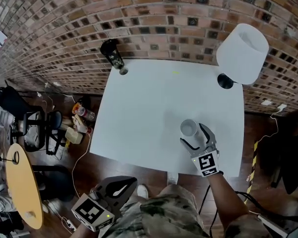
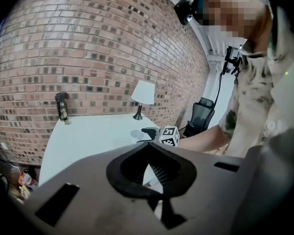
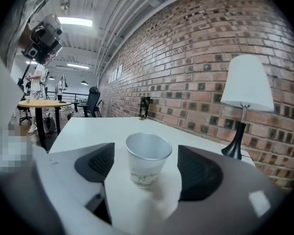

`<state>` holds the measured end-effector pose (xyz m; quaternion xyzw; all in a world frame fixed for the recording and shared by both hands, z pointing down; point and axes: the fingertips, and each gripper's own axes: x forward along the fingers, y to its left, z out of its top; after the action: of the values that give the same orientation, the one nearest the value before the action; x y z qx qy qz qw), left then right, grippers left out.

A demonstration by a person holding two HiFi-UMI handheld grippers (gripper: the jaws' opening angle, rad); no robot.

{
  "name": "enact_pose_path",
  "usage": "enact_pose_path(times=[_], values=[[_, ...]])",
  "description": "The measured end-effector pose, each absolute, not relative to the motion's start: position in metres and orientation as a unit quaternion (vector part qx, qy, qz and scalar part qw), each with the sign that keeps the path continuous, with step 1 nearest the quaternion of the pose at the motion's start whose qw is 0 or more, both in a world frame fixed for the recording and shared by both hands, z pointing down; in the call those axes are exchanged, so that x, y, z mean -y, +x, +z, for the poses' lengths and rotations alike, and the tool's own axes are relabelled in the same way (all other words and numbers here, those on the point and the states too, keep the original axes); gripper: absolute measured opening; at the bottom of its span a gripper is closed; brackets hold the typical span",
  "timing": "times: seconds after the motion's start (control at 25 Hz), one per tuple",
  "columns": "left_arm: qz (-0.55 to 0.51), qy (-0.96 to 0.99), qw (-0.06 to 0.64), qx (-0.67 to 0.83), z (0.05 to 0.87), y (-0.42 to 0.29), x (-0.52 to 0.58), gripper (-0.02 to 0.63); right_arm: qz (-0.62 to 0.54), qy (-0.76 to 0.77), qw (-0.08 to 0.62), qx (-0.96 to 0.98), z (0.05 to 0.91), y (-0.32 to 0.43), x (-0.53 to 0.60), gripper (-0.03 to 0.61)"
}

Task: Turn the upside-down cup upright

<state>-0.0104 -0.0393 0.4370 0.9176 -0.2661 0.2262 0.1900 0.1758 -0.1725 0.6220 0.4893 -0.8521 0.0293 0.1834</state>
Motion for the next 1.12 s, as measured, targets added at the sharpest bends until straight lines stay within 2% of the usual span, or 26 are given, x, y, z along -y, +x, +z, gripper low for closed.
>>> enact_pose_path(times=[0.32,0.8,1.12], values=[[0.187,0.929,0.166,0.272,0.426,-0.057,-0.033,0.006,0.054,0.497,0.210,0.840,0.565,0.150,0.064,0.407],[0.131,0.951,0.185,0.209,0.430,-0.130,-0.227,0.008,0.157,0.450,0.208,0.854,0.485,0.005,-0.238,0.405],[0.130,0.957,0.173,0.195,0.423,-0.122,-0.299,0.008,0.132,0.430,0.203,0.870,0.439,0.005,-0.334,0.407]])
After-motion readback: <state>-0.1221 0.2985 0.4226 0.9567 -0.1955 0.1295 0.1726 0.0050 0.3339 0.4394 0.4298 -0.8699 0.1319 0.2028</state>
